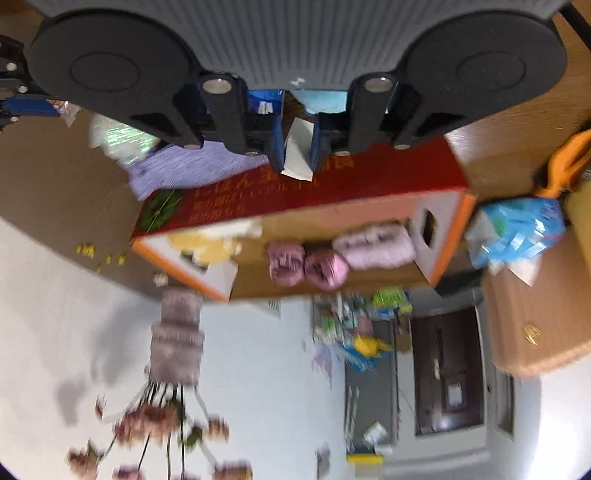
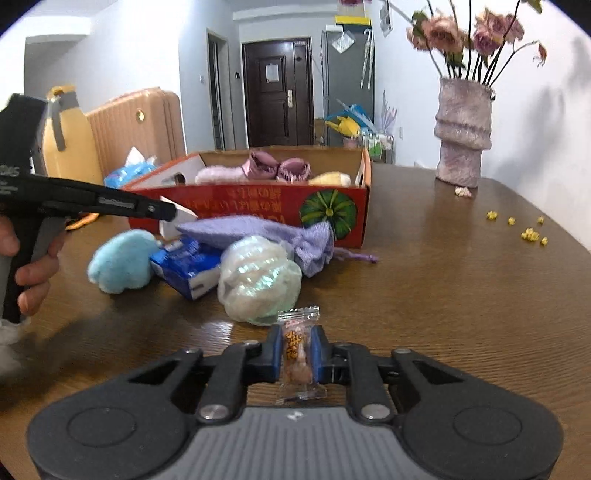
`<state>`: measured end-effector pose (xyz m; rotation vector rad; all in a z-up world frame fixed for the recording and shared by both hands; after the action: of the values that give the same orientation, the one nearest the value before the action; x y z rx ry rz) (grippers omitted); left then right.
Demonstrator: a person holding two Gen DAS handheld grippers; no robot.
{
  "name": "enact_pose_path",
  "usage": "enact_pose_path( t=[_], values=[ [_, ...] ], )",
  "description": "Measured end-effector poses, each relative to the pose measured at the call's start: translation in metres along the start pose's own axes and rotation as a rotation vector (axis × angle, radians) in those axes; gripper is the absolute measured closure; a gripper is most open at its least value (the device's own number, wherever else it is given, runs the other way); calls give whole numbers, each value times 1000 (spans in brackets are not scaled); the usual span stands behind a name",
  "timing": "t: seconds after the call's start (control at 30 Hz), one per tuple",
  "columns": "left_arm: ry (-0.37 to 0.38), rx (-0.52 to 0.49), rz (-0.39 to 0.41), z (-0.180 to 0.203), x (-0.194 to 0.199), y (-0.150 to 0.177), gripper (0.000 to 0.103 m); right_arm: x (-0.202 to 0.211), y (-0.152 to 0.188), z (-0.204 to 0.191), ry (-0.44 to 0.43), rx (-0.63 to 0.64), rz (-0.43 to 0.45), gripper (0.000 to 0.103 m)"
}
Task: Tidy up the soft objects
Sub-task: 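Carry the card and snack packet into the box and open both tools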
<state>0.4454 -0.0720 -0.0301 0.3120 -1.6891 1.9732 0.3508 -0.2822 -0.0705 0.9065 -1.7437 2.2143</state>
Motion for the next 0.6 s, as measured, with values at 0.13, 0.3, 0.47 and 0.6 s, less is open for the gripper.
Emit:
enact_pose_path(
  t=[0.13,0.3,0.47,0.6],
  values=[
    [17,62,91,-5,68,1,88,35,-5,-6,-6,-7,59,87],
    [24,126,124,-16,127,8,88,69,-15,-22,-26,8,125,87],
    [23,123,166,-16,151,1,88,85,-28,-29,-42,6,171,87],
    [28,112,178,-19,143,-13,88,82,-48,-26,-56,-1,200,87]
  ],
)
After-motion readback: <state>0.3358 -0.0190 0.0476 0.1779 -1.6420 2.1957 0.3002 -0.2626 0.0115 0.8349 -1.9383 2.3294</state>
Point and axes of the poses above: each gripper's, at about its wrist camera, not at the fingertips, and x roughly against the way its jaws point, z to its right, y to its underside, the point moved 8 cm from there along -x, roughly the way its jaws point, and after that the axes turned 13 degrees about x, right-handed, at the moved point
